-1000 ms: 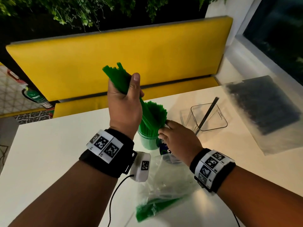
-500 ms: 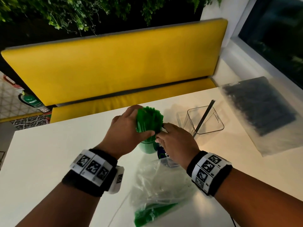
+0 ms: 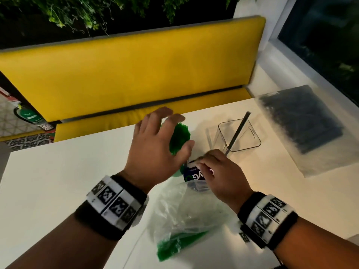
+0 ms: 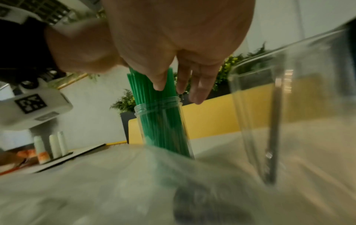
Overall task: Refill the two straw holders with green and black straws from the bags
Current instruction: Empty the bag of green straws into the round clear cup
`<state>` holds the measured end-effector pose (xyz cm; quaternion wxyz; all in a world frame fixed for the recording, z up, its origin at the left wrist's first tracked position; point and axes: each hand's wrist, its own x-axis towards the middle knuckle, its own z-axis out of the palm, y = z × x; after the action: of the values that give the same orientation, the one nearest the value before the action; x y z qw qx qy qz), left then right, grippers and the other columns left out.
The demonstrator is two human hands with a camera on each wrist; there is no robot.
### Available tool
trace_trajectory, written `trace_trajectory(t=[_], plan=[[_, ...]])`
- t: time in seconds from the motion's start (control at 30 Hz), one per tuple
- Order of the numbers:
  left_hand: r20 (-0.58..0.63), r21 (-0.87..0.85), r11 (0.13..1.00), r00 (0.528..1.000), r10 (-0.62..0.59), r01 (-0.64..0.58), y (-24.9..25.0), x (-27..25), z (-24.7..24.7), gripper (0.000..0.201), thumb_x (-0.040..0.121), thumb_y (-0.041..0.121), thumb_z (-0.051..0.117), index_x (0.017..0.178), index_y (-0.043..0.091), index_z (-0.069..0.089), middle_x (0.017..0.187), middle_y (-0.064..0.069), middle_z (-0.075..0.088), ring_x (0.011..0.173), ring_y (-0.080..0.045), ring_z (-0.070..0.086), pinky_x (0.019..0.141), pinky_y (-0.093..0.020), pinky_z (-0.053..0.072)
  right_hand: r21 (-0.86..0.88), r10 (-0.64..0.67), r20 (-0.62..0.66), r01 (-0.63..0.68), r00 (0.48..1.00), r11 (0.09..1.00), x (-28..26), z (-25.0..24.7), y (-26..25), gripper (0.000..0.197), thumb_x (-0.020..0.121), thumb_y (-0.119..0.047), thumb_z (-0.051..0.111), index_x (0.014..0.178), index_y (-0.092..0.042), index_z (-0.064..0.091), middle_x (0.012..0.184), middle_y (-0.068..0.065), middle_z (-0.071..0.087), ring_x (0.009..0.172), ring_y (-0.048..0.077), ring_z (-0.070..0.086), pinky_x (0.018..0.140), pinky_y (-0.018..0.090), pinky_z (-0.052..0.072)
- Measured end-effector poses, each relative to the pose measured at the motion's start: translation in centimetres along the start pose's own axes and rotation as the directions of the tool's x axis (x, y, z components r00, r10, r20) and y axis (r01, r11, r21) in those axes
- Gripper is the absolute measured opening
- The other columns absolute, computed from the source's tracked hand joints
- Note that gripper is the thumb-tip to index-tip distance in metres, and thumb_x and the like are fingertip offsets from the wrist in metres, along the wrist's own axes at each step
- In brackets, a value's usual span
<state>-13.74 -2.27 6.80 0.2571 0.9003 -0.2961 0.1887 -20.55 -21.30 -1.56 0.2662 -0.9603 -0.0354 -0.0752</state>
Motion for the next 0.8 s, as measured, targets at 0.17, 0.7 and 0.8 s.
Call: trace_trajectory(t=[0.17,0.7,0.8], plan=[[0.422,-0.243,0.966,0.887,0.187,-0.088,4.4,-6.7,3.9,0.018,0.098,0.024,0.049,0.099,0.017,0.066,0.095,-0.003,0.069,0.086,-0.021,0.063,0.076,-0.035,0.052,-0.231,0.647,0.304,-0.605,0.699,0.762,-5.3,1.6,3.4,0.073,0.078,-0.069,0.057,0.134,-0.026,0.041,0.124,0.007,0.048,0.114,0.028,0.053,0.085,0.035,0.046],[0.855,0.141,0.958,0.457,-0.245,0.251,3.8,-12.6,13.7,0.049,0.093,0.051,0.049,0.125,0.015,0.056,0.126,-0.006,0.062,0.111,-0.026,0.059,0.095,-0.039,0.051,0.445,0.523,0.377,-0.644,0.765,0.622,-6.4,3.7,4.2,0.059,0.079,-0.019,0.069,0.129,-0.038,0.046,0.105,-0.003,0.065,0.095,0.014,0.063,0.090,0.039,0.053],[0.903,0.203,0.962,0.346,-0.256,0.181,3.9,-12.3,13.9,0.048,0.089,0.053,0.053,0.121,0.018,0.058,0.122,-0.003,0.063,0.108,-0.026,0.060,0.091,-0.044,0.053,0.535,0.505,0.383,-0.631,0.774,0.561,-7.2,3.6,3.7,0.054,0.081,-0.014,0.066,0.122,-0.044,0.048,0.100,0.000,0.066,0.093,0.016,0.065,0.089,0.044,0.053]])
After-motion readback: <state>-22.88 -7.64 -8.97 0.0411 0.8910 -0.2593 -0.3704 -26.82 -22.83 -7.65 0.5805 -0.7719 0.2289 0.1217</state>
